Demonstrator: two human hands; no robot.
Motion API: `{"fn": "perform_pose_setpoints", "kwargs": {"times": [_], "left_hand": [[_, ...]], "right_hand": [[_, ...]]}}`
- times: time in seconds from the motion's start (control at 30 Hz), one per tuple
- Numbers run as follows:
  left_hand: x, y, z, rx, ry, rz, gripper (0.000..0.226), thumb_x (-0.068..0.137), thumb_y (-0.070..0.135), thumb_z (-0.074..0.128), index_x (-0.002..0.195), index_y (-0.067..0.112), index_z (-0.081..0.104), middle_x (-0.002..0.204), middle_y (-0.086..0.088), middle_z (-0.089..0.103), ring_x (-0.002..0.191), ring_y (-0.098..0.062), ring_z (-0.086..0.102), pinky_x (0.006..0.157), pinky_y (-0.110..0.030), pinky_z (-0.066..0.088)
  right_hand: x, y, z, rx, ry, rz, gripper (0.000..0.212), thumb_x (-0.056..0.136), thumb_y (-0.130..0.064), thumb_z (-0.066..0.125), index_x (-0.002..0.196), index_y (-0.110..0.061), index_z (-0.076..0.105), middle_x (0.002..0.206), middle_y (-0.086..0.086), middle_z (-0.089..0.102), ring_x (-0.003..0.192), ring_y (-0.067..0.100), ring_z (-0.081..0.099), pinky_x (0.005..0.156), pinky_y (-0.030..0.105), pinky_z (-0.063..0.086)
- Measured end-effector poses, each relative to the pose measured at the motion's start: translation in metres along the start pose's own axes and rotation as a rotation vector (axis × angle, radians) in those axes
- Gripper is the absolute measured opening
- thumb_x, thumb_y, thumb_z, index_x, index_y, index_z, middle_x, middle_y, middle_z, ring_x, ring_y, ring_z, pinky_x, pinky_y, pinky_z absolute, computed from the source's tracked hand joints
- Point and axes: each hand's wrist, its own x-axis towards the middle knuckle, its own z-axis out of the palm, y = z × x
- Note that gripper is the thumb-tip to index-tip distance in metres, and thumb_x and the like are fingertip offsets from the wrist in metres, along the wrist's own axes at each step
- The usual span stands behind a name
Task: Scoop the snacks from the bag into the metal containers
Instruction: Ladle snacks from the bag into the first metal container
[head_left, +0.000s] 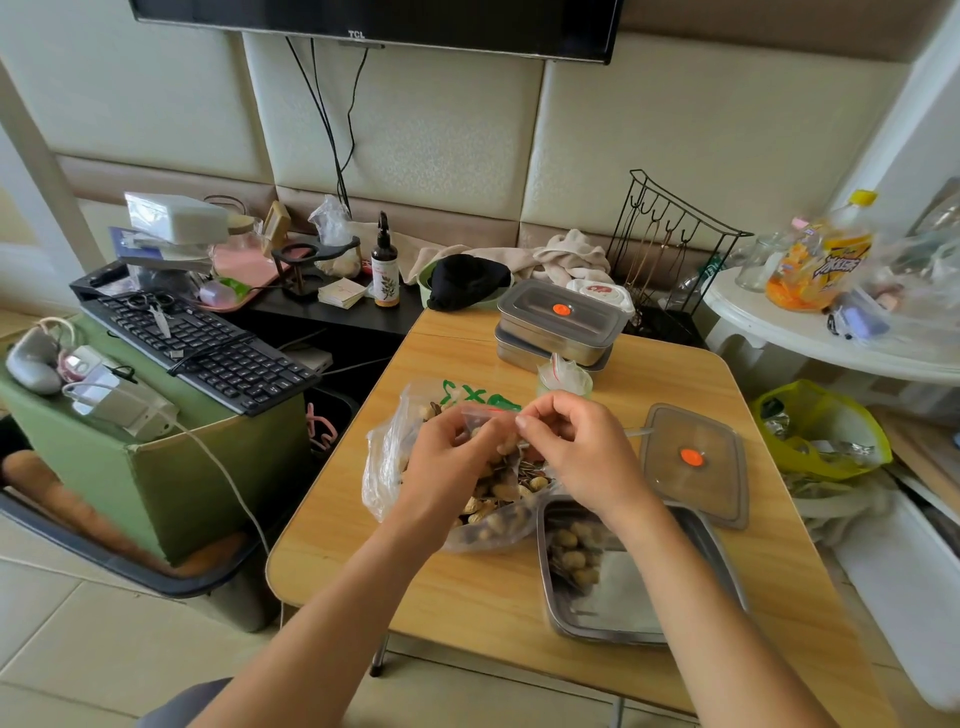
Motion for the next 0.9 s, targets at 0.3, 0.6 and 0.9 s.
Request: {"fn": "perform_pose_setpoints", "kwargs": {"times": [0.3,0.6,0.9], "left_hand": [[0.0029,-0.0006,-0.0029,-0.032,0.006,-0.047,0.018,0.099,0.019,0.066,0.102,0.002,0.072,0.103,-0.01,0.076,0.097,-0.034,0.074,0.086,-0.057,0.061],[-0.0007,0.0026,-0.0044,-0.022,-0.023,0.006,0.02,0.099,0.024,0.067,0.099,0.004,0.07,0.094,-0.007,0.076,0.088,-0.026,0.075,0.077,-0.045,0.065],[0.0013,0.0055,-0.0094,0.007,0.08,0.022,0.018,0.097,0.024,0.07,0.099,0.008,0.077,0.093,-0.012,0.075,0.075,-0.008,0.069,0.07,-0.018,0.057]], "right_hand": [[-0.0013,-0.0012,-0.0003,-0.001,0.007,-0.019,0.016,0.098,-0.017,0.066,0.082,-0.015,0.066,0.061,-0.021,0.057,0.059,0.002,0.051,0.056,0.012,0.039],[-0.0002,-0.0002,-0.0025,-0.007,-0.043,-0.036,0.009,0.098,-0.023,0.069,0.089,-0.024,0.072,0.08,-0.008,0.071,0.074,0.008,0.063,0.066,0.021,0.05],[-0.0022,-0.0042,-0.0037,-0.069,-0.028,-0.06,0.012,0.097,-0.02,0.069,0.086,-0.02,0.07,0.077,-0.004,0.069,0.071,0.011,0.061,0.063,0.02,0.047]]}}
